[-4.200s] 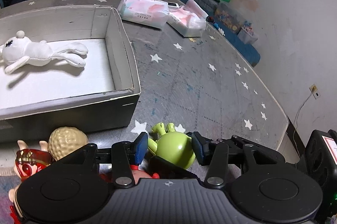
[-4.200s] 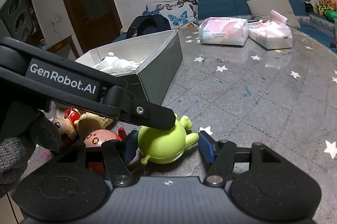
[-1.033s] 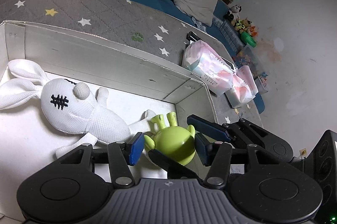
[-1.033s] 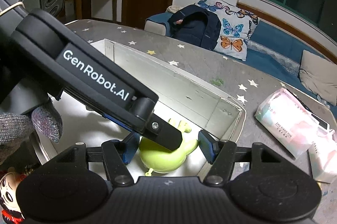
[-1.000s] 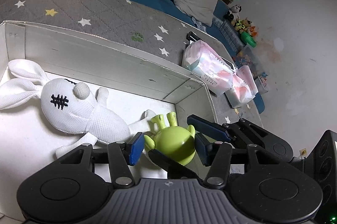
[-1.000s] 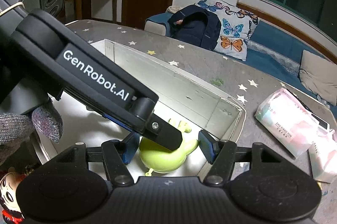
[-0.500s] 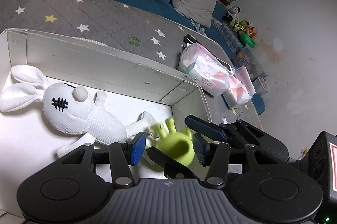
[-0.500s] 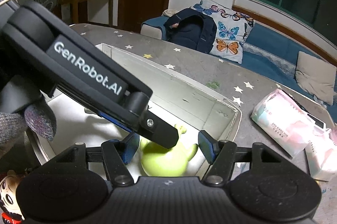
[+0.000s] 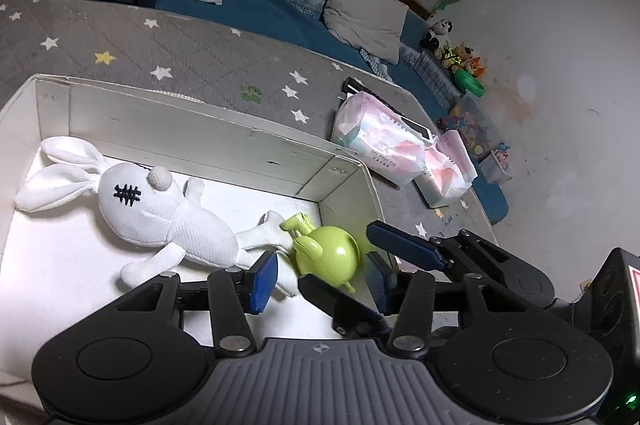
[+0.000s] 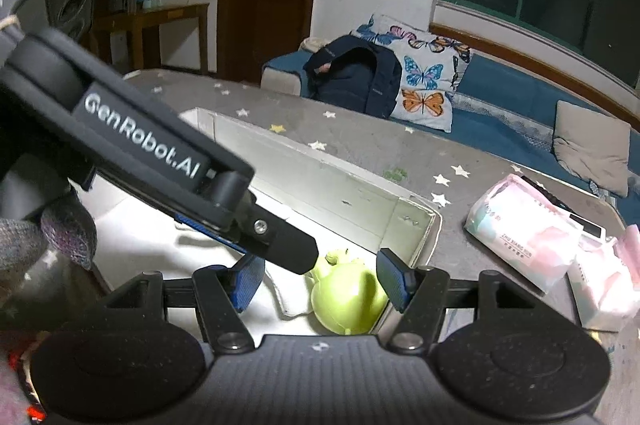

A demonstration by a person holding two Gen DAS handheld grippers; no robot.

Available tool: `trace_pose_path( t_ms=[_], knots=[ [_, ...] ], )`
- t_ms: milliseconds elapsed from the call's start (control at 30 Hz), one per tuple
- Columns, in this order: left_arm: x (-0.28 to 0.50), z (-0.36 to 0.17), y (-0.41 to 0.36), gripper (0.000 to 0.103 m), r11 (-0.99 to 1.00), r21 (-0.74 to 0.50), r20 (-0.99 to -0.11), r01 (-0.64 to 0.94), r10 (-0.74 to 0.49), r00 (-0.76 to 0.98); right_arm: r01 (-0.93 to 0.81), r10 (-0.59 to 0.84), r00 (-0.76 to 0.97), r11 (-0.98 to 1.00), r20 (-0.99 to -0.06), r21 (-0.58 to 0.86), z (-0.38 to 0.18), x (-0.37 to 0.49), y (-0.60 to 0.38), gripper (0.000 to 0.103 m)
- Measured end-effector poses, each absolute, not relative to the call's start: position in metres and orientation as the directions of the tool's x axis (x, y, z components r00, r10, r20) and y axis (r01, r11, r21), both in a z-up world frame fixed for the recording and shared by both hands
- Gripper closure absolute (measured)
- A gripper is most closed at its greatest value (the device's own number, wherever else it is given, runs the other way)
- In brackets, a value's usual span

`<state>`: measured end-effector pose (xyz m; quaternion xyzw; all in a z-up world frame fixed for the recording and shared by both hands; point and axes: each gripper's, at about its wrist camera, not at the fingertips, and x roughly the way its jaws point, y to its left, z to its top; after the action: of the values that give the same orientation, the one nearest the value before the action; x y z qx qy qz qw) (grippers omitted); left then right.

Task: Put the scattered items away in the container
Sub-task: 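Open the right gripper to drop the alien into the box, then move the right gripper down to the red round toy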

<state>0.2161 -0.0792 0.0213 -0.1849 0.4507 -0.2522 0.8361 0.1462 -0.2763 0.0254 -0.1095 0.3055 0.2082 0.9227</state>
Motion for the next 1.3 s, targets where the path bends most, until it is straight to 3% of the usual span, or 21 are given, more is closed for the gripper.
trace_pose_path(
  t_ms=[567,1300],
  knots=[
    [0.137,0.042,-0.074,0.053,0.797,-0.52,-0.613,0.307,-0.599,0.516,-0.419,0.35,0.76,0.908,-0.547,-0.001,0.037,0.071,-0.301,0.039],
    [0.06,0.011,-0.092,0.053,0.802,-0.501,-0.677,0.325,-0.597,0.431,-0.44,0.41,0.706,0.893,-0.577,0.097,0.01,-0.011,-0.314,0.039]
  ],
)
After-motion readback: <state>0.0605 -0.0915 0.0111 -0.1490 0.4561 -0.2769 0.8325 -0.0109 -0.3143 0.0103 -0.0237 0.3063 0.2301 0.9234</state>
